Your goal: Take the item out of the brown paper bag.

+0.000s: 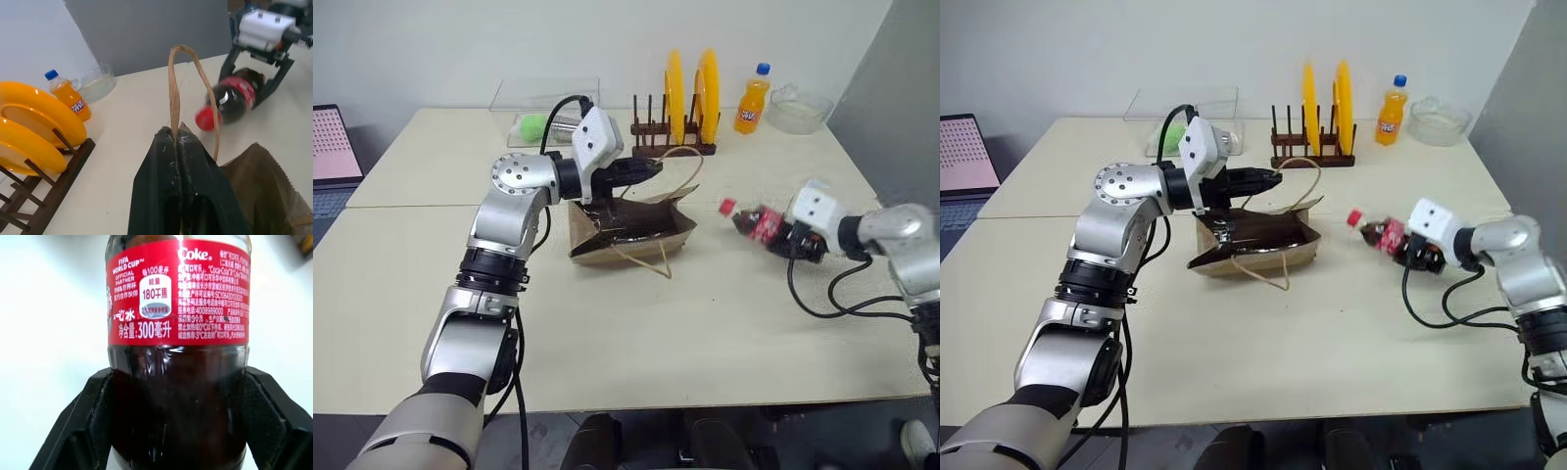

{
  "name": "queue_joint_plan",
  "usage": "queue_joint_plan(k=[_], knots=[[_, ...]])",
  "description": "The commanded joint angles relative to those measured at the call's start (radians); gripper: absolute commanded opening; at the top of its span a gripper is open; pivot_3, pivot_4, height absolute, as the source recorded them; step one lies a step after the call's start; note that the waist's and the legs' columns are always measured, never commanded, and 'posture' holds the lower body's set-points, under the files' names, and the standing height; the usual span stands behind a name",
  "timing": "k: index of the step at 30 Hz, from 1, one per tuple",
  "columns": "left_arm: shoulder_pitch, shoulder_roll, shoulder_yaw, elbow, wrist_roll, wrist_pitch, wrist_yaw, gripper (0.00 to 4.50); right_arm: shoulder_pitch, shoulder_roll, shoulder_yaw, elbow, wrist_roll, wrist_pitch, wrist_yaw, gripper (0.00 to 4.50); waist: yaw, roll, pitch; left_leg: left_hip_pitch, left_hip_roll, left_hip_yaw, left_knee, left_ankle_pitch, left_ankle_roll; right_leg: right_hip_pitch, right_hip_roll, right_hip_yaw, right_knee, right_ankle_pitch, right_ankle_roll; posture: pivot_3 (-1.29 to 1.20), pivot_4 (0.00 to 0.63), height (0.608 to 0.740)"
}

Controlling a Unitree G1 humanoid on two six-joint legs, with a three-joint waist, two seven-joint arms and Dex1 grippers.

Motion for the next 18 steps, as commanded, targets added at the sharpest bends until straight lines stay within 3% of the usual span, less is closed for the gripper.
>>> queue_joint_plan(k=[1,7,11,18], knots=[[-0.018,0.006,0.008,-0.026,-0.001,-0.019,-0.008,0.0,-0.104,-0.002,0.023,0.112,-0.057,-0.093,0.055,3.07,-0.001,0.001,0.001,0.0,0.0,0.001,0.0,0.0,0.0,0.0,0.0,0.0,0.0,0.0,0.0,0.0,0.15,0.74],[-0.015,0.009,0.007,-0.028,0.0,-0.024,-0.013,0.0,-0.195,0.034,0.068,0.283,-0.121,-0.179,0.098,3.07,-0.001,0.001,0.001,0.0,0.0,0.0,0.0,0.0,0.0,0.0,0.0,0.0,0.0,0.0,0.0,0.0,0.15,0.74],[-0.012,0.009,0.008,-0.026,0.001,-0.027,-0.012,0.0,-0.214,0.05,0.059,0.338,-0.131,-0.174,0.106,4.41,-0.001,0.001,0.001,0.0,0.0,0.0,0.0,0.0,-0.001,0.0,-0.001,0.0,0.0,0.0,0.0,0.0,0.15,0.74],[-0.015,0.007,0.007,-0.012,0.004,-0.035,-0.01,0.0,-0.175,-0.007,-0.031,0.177,-0.044,-0.128,0.182,4.46,0.0,0.001,0.001,0.0,0.0,0.0,0.0,0.0,-0.001,0.0,-0.001,0.0,0.0,0.0,0.0,0.0,0.15,0.74]])
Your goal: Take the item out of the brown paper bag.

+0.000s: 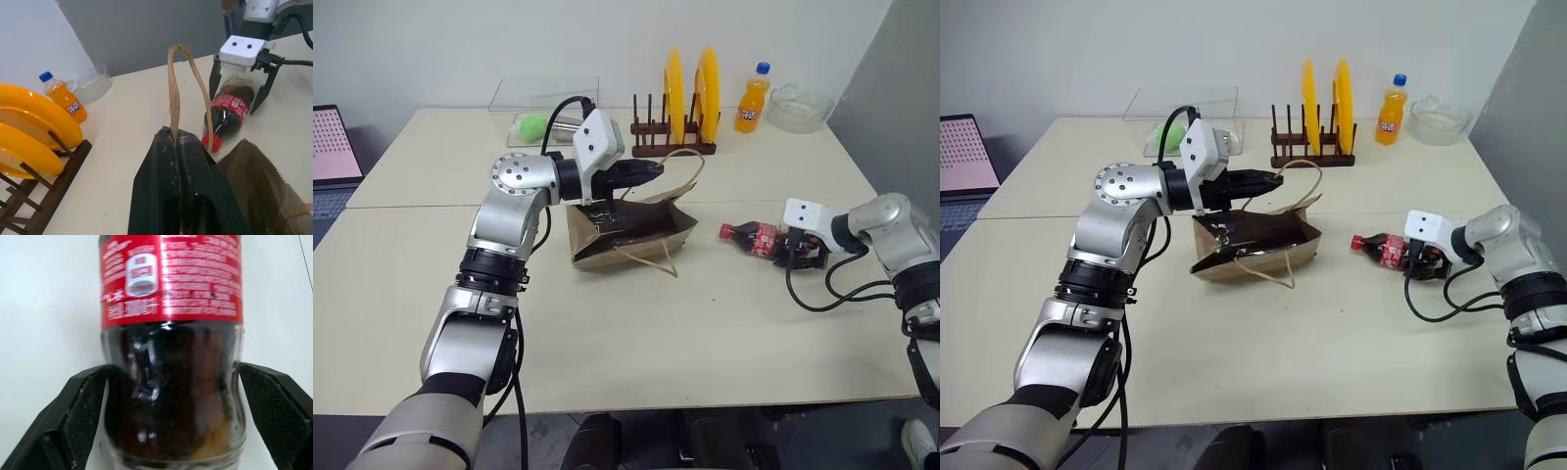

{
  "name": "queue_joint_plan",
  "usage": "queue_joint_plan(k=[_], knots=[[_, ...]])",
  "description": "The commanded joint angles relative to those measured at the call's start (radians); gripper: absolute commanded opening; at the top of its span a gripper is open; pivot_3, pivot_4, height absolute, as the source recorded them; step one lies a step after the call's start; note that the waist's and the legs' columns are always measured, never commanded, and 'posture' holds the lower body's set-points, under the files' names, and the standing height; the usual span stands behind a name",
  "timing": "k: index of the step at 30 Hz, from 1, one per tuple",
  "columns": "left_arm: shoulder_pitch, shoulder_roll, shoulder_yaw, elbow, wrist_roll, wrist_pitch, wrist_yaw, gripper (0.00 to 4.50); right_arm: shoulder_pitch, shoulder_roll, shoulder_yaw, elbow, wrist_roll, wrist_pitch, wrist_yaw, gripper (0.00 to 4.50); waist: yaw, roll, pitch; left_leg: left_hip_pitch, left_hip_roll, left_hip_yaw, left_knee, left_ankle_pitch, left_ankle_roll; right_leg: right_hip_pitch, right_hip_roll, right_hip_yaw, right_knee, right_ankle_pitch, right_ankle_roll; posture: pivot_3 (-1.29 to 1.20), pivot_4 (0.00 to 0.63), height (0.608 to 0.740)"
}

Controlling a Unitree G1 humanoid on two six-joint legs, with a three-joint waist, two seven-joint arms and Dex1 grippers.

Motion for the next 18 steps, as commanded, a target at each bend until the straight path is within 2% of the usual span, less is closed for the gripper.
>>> queue_joint_plan(k=[1,5,7,9,11,15,16,18], knots=[[-0.018,0.003,0.015,-0.007,0.004,-0.02,0.011,0.0,0.018,-0.068,-0.101,-0.174,0.085,0.044,0.071,4.46,0.0,0.0,0.0,0.0,0.0,0.0,0.0,0.0,0.0,0.0,0.0,0.0,0.0,0.0,0.0,0.0,0.15,0.74],[-0.035,-0.003,0.019,0.025,0.01,-0.03,0.025,0.0,0.122,-0.159,-0.23,-0.486,0.217,0.189,0.129,4.46,0.004,0.0,0.0,0.0,0.0,-0.001,0.0,0.0,0.0,0.0,0.0,-0.001,0.0,0.0,0.0,0.0,0.15,0.74],[-0.045,-0.006,0.019,0.049,0.019,-0.043,0.034,0.0,0.21,-0.166,-0.344,-0.69,0.334,0.309,0.108,4.46,0.008,0.0,0.0,0.0,0.0,-0.002,0.0,0.0,0.0,0.0,0.0,-0.001,0.0,0.0,0.0,0.0,0.15,0.74],[-0.06,-0.009,0.02,0.086,0.03,-0.059,0.046,0.0,0.326,-0.115,-0.468,-0.906,0.454,0.403,0.036,4.46,0.01,0.0,0.0,0.0,0.0,-0.003,0.0,0.0,0.0,0.001,0.0,-0.002,0.0,0.0,0.0,0.0,0.15,0.74],[-0.079,-0.008,0.024,0.13,0.036,-0.071,0.046,0.0,0.43,-0.016,-0.546,-1.08,0.52,0.461,-0.093,4.46,0.01,-0.001,0.0,0.0,0.0,-0.005,0.0,0.0,0.0,0.002,0.0,-0.003,0.0,-0.001,0.001,0.0,0.15,0.74],[-0.135,-0.002,0.033,0.244,0.06,-0.102,0.079,0.0,0.575,0.175,-0.559,-1.316,0.546,0.511,-0.331,4.46,0.014,-0.001,0.0,0.0,0.0,-0.005,0.001,0.0,0.0,0.002,0.0,-0.003,0.001,-0.003,0.005,0.0,0.15,0.74],[-0.147,-0.001,0.035,0.268,0.064,-0.109,0.083,0.4,0.601,0.202,-0.547,-1.349,0.534,0.509,-0.37,4.5,0.015,-0.001,0.0,0.0,0.0,-0.005,0.001,0.0,0.0,0.002,0.0,-0.002,0.001,-0.003,0.005,0.0,0.15,0.74],[-0.167,0.009,0.029,0.29,0.061,-0.108,0.041,0.88,0.647,0.283,-0.508,-1.388,0.503,0.497,-0.472,4.5,0.017,-0.001,0.0,0.0,-0.001,-0.005,0.001,0.0,0.0,0.002,0.0,-0.002,0.0,-0.003,0.005,0.0,0.15,0.74]])
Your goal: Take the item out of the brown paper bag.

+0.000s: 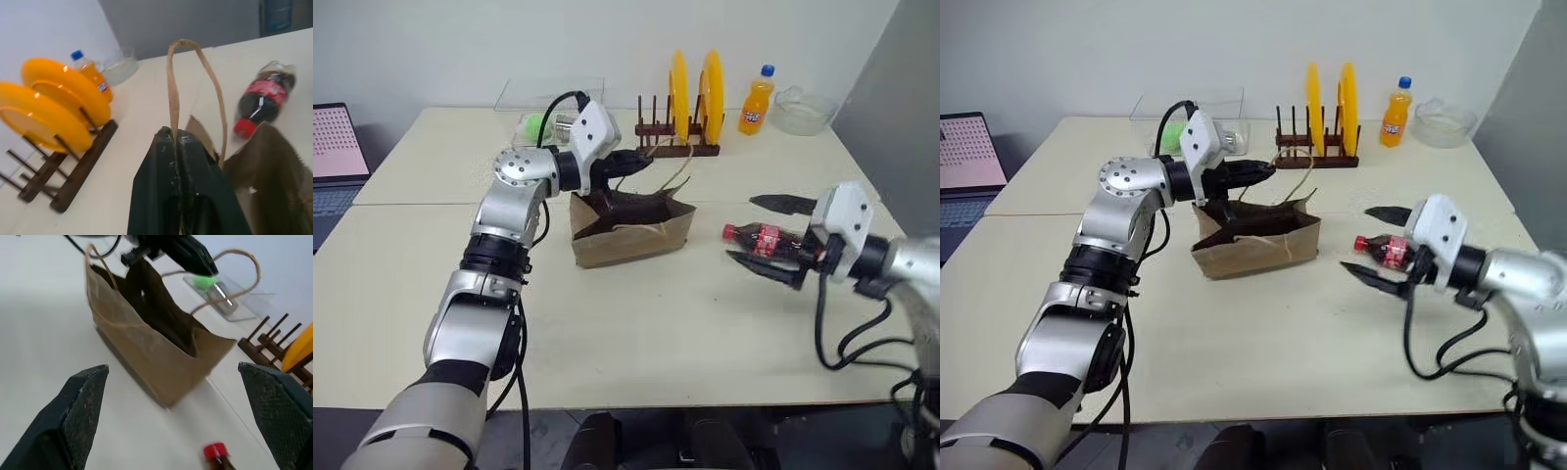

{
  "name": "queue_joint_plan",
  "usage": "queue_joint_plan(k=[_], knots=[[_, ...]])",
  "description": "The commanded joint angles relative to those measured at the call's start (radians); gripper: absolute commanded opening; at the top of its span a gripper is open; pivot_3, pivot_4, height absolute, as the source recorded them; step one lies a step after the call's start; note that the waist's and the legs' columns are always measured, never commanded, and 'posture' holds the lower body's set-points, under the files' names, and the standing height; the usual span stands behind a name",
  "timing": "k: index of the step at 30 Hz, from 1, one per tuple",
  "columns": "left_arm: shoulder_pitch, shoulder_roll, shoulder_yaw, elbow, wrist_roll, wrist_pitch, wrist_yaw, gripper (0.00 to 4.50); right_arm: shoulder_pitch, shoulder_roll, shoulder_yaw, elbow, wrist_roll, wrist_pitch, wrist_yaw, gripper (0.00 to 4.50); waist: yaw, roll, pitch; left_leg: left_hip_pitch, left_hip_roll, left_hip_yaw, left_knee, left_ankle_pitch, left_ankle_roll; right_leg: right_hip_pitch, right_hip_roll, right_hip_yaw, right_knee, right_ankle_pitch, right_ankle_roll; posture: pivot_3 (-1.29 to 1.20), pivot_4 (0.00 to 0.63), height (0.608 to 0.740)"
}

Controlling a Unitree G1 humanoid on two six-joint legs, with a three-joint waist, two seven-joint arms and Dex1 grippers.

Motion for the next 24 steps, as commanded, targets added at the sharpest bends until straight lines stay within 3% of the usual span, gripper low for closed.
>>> queue_joint_plan(k=[1,5,11,18,24], knots=[[-0.054,0.025,0.015,0.017,0.0,-0.017,-0.05,1.24,0.035,0.095,0.032,-0.088,-0.035,-0.021,-0.177,4.5,0.001,0.0,0.0,0.0,0.0,0.0,0.0,0.0,0.0,0.0,0.0,0.0,0.0,0.0,0.0,0.0,0.15,0.74],[-0.07,0.056,0.021,0.018,-0.001,-0.01,-0.093,2.39,0.034,0.196,0.104,-0.11,-0.062,-0.038,-0.297,4.5,-0.001,0.0,0.0,0.0,0.0,0.0,0.0,0.0,0.0,-0.001,0.0,0.0,0.0,0.0,0.0,0.0,0.15,0.74],[-0.035,0.119,0.077,-0.087,-0.031,0.05,-0.06,4.26,0.038,0.242,0.195,-0.116,-0.082,-0.06,-0.362,4.5,-0.001,0.0,0.0,0.0,0.0,0.0,-0.001,0.0,0.0,-0.001,0.001,0.0,0.0,0.0,0.0,0.0,0.15,0.74],[0.221,0.199,0.226,-0.52,-0.129,0.374,0.119,4.26,0.016,0.25,0.193,-0.059,-0.1,-0.131,-0.403,4.5,-0.015,0.0,0.0,0.001,0.0,-0.001,-0.001,0.0,0.0,-0.001,0.0,0.001,0.0,0.0,0.0,0.0,0.15,0.74],[0.562,0.107,0.384,-0.885,-0.134,0.506,0.434,4.26,0.06,0.267,0.163,-0.005,-0.142,-0.248,-0.453,4.5,-0.014,0.0,-0.001,0.001,0.0,-0.001,-0.001,0.0,0.0,0.0,0.0,0.0,0.0,0.0,0.0,0.0,0.15,0.74]])
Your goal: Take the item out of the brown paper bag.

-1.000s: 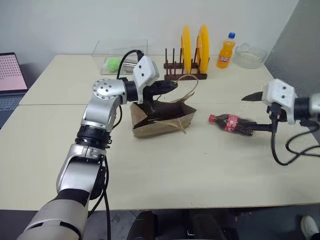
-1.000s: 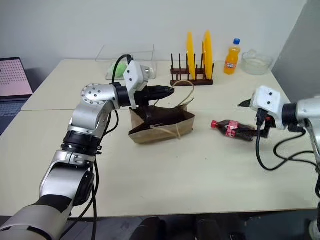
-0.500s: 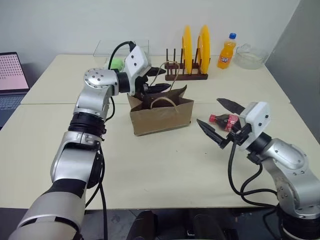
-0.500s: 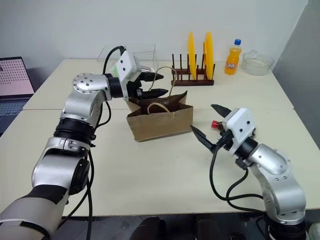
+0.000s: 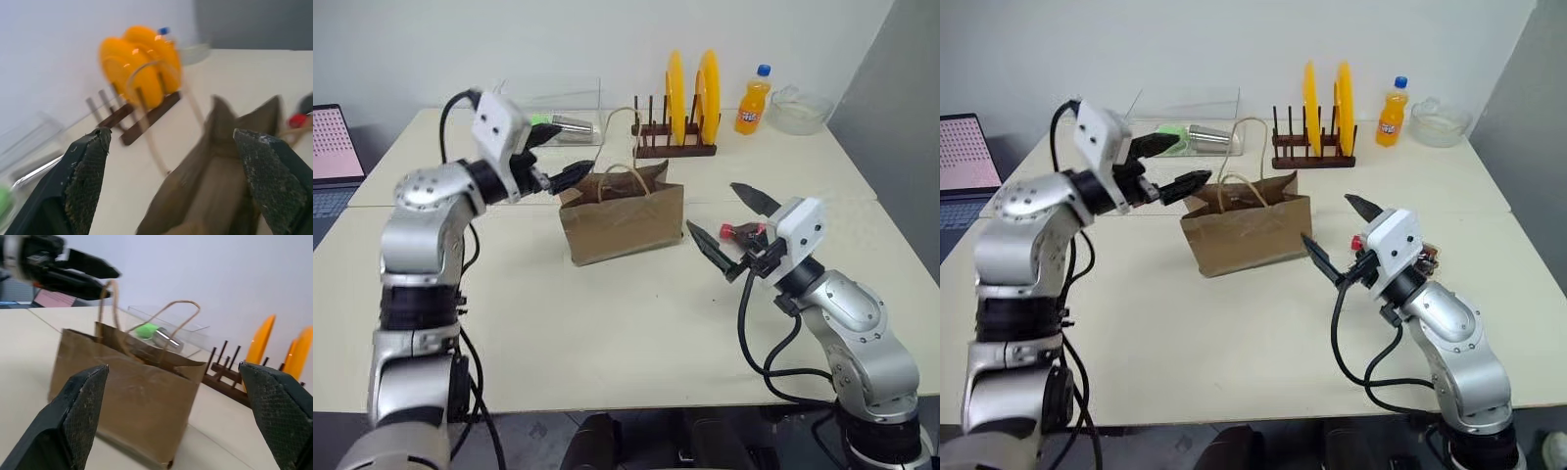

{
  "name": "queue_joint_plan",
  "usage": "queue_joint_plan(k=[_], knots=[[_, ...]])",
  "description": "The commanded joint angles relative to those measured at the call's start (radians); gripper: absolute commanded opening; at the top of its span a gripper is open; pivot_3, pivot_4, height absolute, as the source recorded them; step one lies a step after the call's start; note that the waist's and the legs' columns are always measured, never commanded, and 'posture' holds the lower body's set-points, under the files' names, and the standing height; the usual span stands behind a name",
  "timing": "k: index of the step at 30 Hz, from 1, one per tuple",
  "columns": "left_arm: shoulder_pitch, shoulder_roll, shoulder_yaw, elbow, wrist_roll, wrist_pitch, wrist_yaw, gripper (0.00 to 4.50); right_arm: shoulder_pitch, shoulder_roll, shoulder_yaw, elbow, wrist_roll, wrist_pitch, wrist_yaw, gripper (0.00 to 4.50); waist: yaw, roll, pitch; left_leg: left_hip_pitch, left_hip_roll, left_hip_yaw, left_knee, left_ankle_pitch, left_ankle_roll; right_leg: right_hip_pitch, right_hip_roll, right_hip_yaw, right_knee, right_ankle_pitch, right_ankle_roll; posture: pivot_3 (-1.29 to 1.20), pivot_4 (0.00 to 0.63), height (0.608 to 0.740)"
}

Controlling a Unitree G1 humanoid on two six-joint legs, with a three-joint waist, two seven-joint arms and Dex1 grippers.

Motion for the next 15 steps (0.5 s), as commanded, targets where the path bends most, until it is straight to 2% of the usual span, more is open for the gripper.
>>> queue_joint_plan(k=[1,3,7,12,15], knots=[[0.198,-0.088,0.062,-0.24,0.057,0.02,0.221,4.26,0.055,0.027,-0.039,-0.009,-0.032,-0.095,-0.051,4.5,0.002,0.0,0.0,0.001,0.0,0.0,0.0,0.0,0.0,0.0,0.0,0.0,0.0,0.0,-0.001,0.0,0.15,0.74],[0.355,-0.149,0.029,-0.337,0.164,-0.014,0.345,4.26,0.119,0.055,-0.05,-0.004,-0.044,-0.126,-0.087,4.5,0.006,0.0,-0.002,0.0,0.0,0.0,-0.001,0.0,0.0,0.0,0.0,0.0,-0.001,0.003,-0.004,0.0,0.15,0.74],[0.598,-0.243,-0.04,-0.41,0.248,-0.112,0.438,4.26,0.256,0.091,-0.031,0.038,-0.135,-0.249,-0.144,4.5,0.02,-0.001,-0.002,0.0,0.0,0.001,-0.001,0.0,0.0,0.0,0.0,0.001,-0.001,0.003,-0.005,0.0,0.15,0.74],[0.713,-0.34,-0.038,-0.381,0.252,-0.234,0.513,4.26,0.395,0.204,-0.027,0.097,-0.137,-0.377,-0.211,4.5,0.026,0.0,-0.004,0.003,0.0,0.0,-0.001,0.0,0.0,0.002,0.0,0.0,-0.001,0.0,0.0,0.0,0.15,0.74],[0.718,-0.364,-0.035,-0.366,0.218,-0.25,0.514,4.26,0.423,0.215,-0.029,0.155,-0.163,-0.433,-0.222,4.5,0.025,0.0,-0.004,0.003,0.0,0.0,-0.001,0.0,0.0,0.003,0.0,0.0,-0.001,-0.001,0.0,0.0,0.15,0.74]])
